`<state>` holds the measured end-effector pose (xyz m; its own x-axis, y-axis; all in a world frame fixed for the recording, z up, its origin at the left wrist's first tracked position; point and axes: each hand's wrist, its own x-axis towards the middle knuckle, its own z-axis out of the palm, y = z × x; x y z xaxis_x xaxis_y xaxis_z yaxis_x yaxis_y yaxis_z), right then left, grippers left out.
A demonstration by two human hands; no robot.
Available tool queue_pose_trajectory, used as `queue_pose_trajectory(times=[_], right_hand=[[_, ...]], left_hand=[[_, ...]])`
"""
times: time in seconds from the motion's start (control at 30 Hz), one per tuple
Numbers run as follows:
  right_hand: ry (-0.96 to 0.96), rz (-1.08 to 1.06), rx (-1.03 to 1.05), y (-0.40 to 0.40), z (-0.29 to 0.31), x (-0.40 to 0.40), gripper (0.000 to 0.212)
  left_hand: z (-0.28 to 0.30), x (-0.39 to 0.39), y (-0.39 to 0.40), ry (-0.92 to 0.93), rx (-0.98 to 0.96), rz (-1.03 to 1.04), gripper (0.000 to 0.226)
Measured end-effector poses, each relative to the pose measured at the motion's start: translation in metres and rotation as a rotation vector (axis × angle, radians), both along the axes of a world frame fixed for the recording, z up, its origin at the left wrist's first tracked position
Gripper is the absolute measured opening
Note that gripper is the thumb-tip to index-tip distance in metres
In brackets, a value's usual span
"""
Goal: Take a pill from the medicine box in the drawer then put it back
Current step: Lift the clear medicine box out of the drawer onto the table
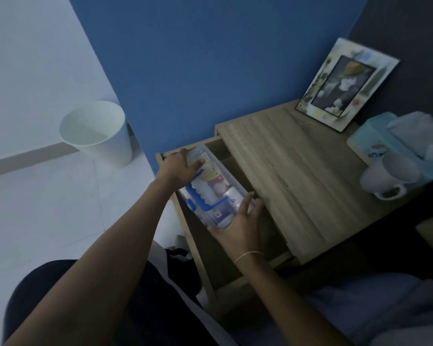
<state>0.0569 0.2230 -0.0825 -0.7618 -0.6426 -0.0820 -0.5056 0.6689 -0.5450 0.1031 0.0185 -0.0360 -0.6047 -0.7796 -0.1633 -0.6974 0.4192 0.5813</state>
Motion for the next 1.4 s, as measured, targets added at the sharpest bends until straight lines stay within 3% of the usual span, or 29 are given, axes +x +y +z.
queue_pose_trajectory(times=[0.37,0.73,0.83,0.97,1.03,1.13,1.27,1.4], right_hand=[[-0.053,0.124,-0.153,-0.001,0.077,-0.082,0.132],[-0.178,0.108,-0.040,0.010,0.061,-0.211,0.136],[-0.222,0.091,-0.096,0.007,0.056,-0.225,0.130],[-0.309,0.031,-0.328,0.014,0.041,-0.217,0.110],[-0.269,-0.042,-0.442,0.017,0.032,-0.201,0.096],[-0.062,-0.078,-0.510,0.014,0.024,-0.179,0.078],[0.186,-0.031,-0.514,0.001,0.019,-0.172,0.073],[0.247,0.004,-0.456,-0.012,0.020,-0.192,0.068]], left_hand=[[0.070,-0.034,-0.005,0.159,-0.047,0.111,0.058],[0.034,-0.108,0.018,0.219,0.128,-0.030,0.067],[0.030,-0.118,0.017,0.261,0.123,-0.061,0.065],[0.024,-0.122,0.023,0.317,-0.005,-0.107,0.062],[0.014,-0.120,0.028,0.274,-0.229,-0.174,0.061],[0.001,-0.113,0.033,0.138,-0.490,-0.383,0.061],[-0.004,-0.116,0.026,0.081,-0.553,-0.413,0.059],[-0.004,-0.127,0.020,0.093,-0.556,-0.401,0.058]])
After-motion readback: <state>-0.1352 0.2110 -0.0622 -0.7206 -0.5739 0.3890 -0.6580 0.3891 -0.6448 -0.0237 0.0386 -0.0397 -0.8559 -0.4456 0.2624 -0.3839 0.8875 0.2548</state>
